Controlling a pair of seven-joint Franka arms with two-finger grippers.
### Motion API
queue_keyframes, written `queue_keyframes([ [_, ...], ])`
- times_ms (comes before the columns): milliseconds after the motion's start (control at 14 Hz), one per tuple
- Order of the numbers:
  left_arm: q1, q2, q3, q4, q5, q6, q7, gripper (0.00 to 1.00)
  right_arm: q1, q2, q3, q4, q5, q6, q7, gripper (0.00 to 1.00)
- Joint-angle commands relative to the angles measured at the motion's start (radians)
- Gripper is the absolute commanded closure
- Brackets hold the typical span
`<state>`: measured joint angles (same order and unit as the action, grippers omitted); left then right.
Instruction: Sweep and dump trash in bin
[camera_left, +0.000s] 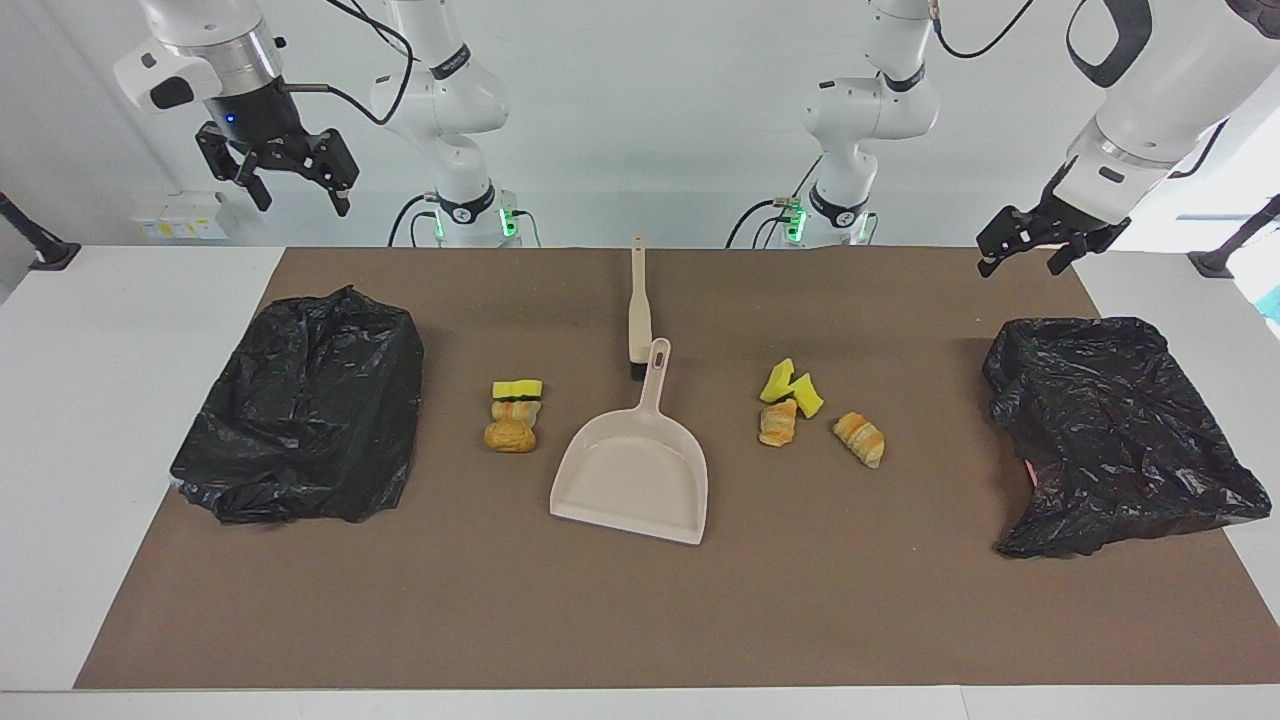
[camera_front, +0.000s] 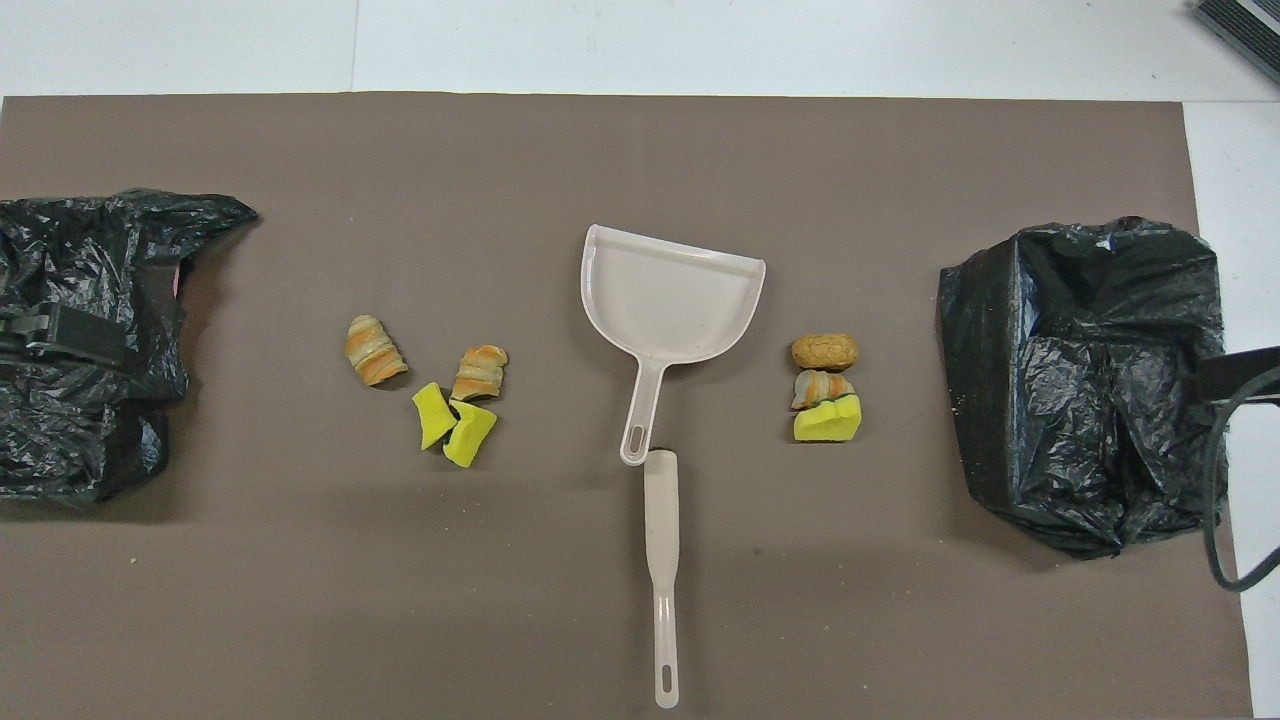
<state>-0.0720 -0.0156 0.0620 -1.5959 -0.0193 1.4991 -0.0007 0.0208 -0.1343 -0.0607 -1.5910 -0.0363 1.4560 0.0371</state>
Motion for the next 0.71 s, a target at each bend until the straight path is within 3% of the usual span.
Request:
queue_keyframes([
  [0,0.000,-0.013,-0.004,-0.012,0.007,0.006,0.019,0.00,-0.001,-0.019,0.004,-0.015,-0.010,-0.010,-0.020,0.00],
  [641,-0.009,-0.012,-0.008,-0.012,0.004,0.013,0.030,0.00,0.001,-0.021,0.004,-0.017,0.003,-0.008,-0.016,0.00],
])
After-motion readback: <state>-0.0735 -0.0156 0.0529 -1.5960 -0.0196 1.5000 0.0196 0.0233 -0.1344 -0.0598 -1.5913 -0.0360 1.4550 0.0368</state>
